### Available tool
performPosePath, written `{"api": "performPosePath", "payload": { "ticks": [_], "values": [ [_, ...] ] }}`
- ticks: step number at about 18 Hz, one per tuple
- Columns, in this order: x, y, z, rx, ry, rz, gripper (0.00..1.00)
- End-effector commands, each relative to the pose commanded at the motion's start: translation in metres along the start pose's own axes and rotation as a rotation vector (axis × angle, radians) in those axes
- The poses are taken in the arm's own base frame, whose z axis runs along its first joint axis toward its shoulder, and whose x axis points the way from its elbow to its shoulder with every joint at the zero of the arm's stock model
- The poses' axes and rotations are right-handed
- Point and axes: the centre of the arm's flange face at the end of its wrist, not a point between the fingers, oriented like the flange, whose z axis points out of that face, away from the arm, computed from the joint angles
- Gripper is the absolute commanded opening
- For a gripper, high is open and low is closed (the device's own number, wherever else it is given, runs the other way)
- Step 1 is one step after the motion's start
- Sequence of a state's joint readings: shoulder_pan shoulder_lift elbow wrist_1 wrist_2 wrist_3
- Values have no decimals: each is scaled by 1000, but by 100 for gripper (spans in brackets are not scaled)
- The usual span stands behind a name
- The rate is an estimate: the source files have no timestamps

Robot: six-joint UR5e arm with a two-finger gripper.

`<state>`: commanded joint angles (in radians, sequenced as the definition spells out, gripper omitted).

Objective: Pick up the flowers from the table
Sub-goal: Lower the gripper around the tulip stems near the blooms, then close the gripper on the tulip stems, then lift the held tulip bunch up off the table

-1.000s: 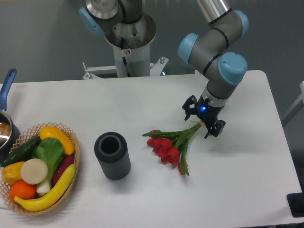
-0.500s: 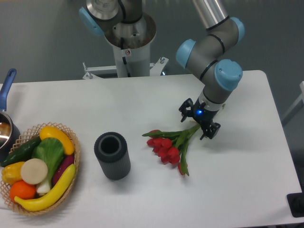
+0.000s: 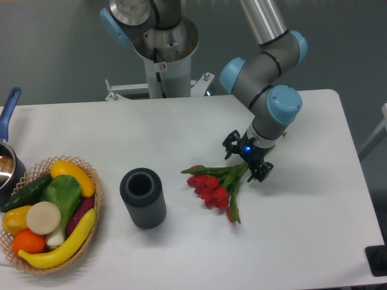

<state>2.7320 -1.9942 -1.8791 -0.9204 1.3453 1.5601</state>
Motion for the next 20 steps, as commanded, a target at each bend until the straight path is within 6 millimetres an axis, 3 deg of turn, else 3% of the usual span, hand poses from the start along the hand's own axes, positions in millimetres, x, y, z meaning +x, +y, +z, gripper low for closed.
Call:
{"api": "performPosePath", "payload": {
  "ticks": [3, 7, 8, 18, 20],
  "values": [
    [0, 0, -1, 0, -3, -4, 42],
    [-4, -1, -6, 0, -14, -3, 35],
    [-7, -2, -9, 0, -24, -5, 24],
    [-23, -3, -44, 10, -97, -13, 23],
    [-16, -14, -78, 42, -155, 0, 23]
  ]
}}
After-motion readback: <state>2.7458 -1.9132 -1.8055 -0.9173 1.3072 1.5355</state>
